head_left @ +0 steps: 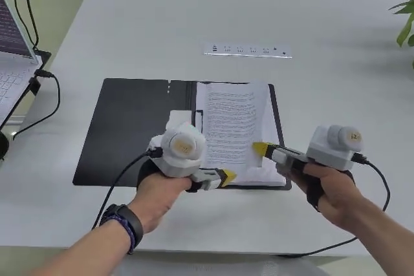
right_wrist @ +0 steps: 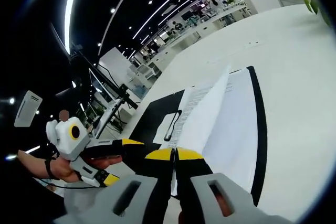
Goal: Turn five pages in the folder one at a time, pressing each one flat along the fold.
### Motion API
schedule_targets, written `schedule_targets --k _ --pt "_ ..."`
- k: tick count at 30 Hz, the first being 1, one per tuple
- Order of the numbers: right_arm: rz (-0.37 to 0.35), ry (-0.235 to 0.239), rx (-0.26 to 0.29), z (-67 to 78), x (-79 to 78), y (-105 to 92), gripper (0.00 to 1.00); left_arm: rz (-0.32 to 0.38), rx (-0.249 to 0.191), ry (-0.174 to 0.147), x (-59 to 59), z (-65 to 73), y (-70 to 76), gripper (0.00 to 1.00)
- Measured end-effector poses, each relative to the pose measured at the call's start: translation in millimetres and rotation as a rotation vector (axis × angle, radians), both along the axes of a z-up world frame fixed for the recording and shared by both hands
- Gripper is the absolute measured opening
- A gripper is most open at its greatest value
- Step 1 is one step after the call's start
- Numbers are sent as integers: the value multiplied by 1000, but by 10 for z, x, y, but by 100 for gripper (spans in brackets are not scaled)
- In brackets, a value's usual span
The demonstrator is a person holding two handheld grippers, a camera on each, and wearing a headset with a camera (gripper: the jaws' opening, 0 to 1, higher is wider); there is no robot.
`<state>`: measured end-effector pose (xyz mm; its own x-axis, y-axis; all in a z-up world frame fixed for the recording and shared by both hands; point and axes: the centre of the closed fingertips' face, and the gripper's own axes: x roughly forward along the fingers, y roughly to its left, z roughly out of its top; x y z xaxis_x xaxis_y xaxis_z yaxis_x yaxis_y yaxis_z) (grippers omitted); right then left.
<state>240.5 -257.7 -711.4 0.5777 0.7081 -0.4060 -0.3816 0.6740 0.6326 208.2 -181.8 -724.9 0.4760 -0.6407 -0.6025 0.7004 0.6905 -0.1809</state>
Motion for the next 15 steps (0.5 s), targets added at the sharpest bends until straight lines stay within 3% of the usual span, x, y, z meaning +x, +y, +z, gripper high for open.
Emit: schedule_targets --k 15 --pt "76 -31 33 183 61 639 0 82 16 -31 6 122 658 63"
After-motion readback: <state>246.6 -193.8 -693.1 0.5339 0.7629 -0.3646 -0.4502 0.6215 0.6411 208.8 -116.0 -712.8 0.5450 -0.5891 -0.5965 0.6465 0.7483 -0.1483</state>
